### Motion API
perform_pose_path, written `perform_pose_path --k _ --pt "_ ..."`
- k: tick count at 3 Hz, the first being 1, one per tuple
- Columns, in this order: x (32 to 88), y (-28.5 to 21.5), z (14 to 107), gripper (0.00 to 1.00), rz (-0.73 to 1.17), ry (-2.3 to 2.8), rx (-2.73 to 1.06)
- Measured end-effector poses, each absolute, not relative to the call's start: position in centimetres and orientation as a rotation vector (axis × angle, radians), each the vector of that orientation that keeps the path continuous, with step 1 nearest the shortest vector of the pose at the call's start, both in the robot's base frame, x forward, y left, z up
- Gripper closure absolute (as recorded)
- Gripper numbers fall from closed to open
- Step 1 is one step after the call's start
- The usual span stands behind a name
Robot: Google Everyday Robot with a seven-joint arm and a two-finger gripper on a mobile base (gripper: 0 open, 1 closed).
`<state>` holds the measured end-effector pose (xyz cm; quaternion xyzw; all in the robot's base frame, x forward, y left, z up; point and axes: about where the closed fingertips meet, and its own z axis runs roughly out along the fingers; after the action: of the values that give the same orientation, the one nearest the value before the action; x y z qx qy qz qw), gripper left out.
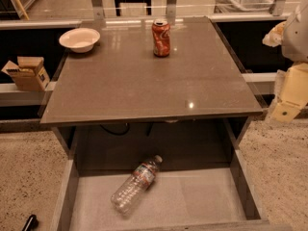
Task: Pick water bottle from top drawer and place on counter
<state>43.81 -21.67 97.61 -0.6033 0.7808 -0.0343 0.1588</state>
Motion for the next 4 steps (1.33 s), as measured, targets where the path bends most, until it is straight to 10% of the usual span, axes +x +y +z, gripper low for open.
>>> perform_pose_path --k 4 --pt "40.5 -18.0 84.1 0.0 -0.032 2.092 -2.195"
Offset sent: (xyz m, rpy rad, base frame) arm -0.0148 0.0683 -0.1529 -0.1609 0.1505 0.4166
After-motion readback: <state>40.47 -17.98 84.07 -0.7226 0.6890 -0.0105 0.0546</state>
